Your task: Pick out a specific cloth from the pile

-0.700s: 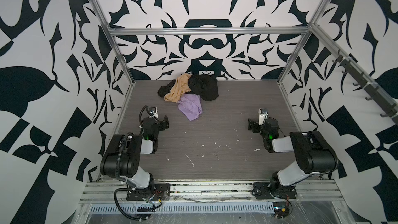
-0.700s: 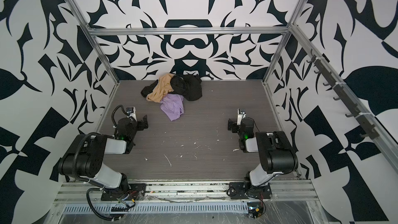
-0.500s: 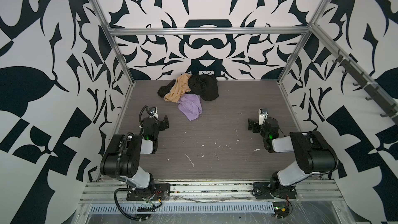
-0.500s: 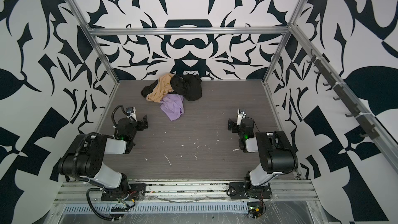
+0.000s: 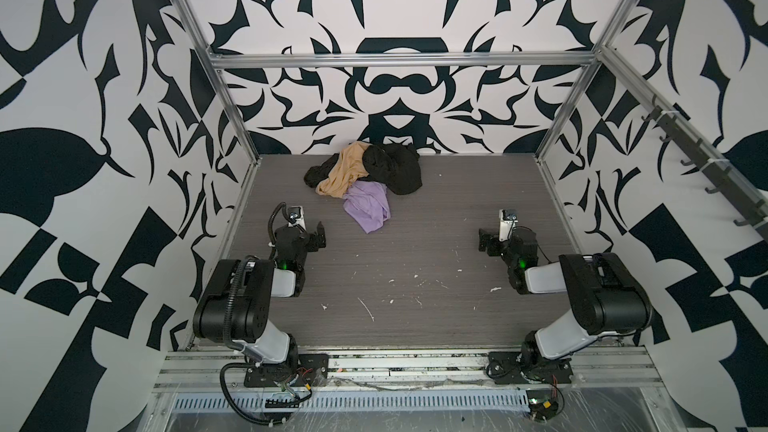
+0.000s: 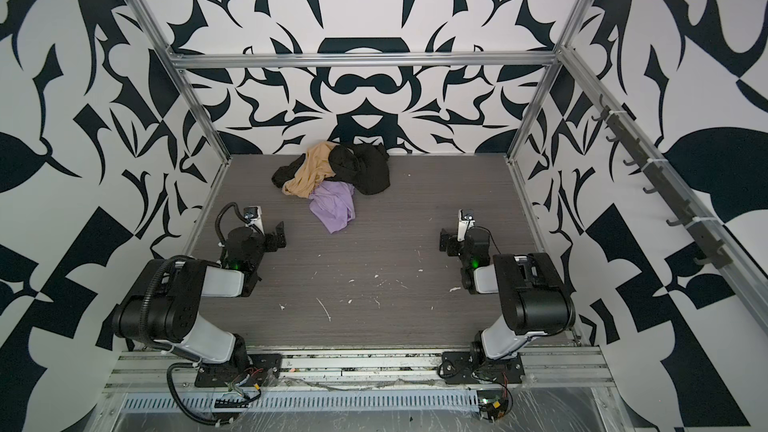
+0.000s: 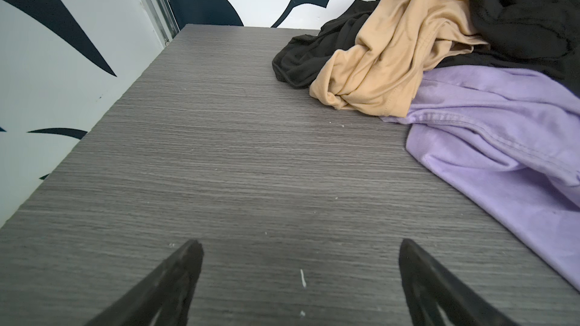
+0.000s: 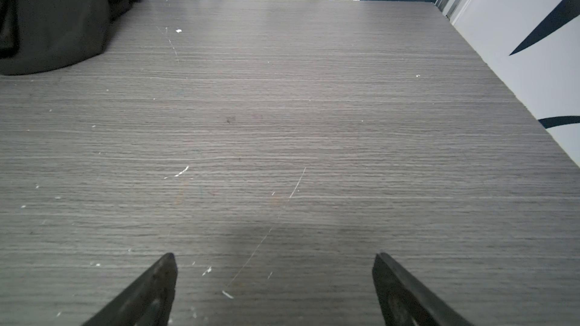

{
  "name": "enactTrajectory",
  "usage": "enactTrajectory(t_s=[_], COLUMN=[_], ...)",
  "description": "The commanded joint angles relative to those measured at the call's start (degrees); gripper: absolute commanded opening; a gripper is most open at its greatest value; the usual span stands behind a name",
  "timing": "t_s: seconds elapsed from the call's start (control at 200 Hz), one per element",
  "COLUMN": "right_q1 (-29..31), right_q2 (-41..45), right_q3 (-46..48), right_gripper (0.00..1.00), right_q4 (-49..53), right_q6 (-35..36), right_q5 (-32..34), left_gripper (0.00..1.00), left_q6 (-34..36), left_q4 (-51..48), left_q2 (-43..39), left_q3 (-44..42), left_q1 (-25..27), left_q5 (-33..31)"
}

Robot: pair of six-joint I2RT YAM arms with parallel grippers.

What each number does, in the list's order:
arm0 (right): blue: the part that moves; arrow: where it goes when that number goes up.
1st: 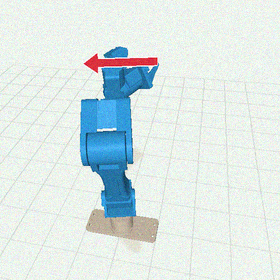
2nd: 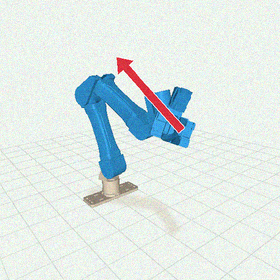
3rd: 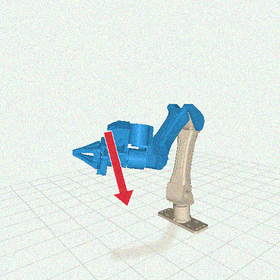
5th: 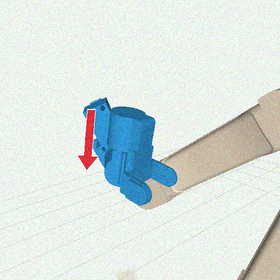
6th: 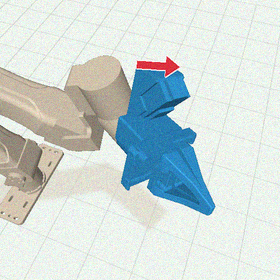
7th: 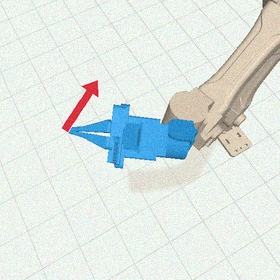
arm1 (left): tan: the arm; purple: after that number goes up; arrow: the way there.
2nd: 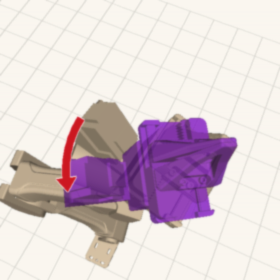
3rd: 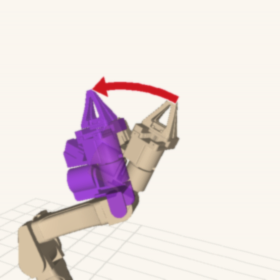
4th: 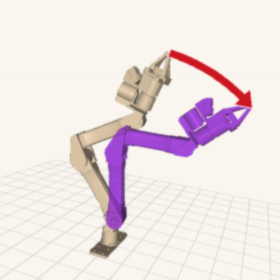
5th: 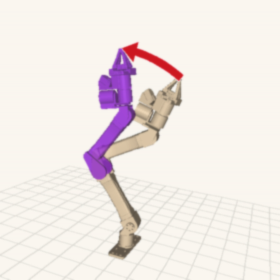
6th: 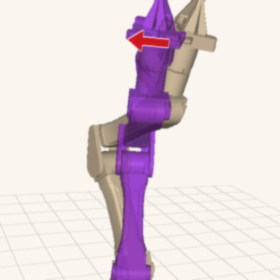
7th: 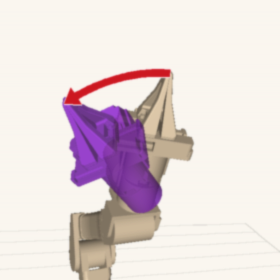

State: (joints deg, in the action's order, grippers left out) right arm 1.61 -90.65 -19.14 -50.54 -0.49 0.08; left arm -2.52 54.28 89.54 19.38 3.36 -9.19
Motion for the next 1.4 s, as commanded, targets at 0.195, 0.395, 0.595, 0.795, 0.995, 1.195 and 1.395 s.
enactTrajectory(t_s=[0.195, 0.395, 0.595, 0.795, 0.995, 1.195, 1.395], right_q1=[0.2, 0.1, 0.1, 0.1, 0.1, 0.1, 0.1], right_q2=[1.5, 1.4, 1.4, 1.6, 1.6, 1.6, 1.4], right_q3=[-1.5, -1.6, -1.6, -1.1, -0.9, -1.1, -1.3], right_gripper=[0.99, 0.99, 0.99, 0.99, 0.99, 0.99, 0.99], right_q4=[-1.3, -1.2, -1.1, -2.1, -2.4, -1.8, -1.7], right_q6=[-0.5, -0.4, -0.5, 0.0, 0.0, -0.3, -0.7], right_q5=[0.6, 0.5, 0.5, -0.1, -0.1, 0.3, 1.7], left_gripper=[1.00, 1.00, 1.00, 1.00, 1.00, 1.00, 1.00], left_q6=[0.3, 0.7, 0.8, 0.8, 0.9, 0.8, 0.8], left_q4=[0.0, 0.0, 0.0, -0.1, 0.0, 0.2, 0.2], left_q2=[0.1, 0.3, 0.2, 0.3, 0.1, 0.0, 0.0], left_q3=[1.2, 1.3, 1.4, 1.4, 1.3, 1.2, 1.2], left_q1=[-0.1, -0.2, -0.1, -0.2, -0.2, -0.1, -0.1], left_q5=[-0.1, 0.1, 0.2, 0.2, 0.2, 0.2, 0.2])
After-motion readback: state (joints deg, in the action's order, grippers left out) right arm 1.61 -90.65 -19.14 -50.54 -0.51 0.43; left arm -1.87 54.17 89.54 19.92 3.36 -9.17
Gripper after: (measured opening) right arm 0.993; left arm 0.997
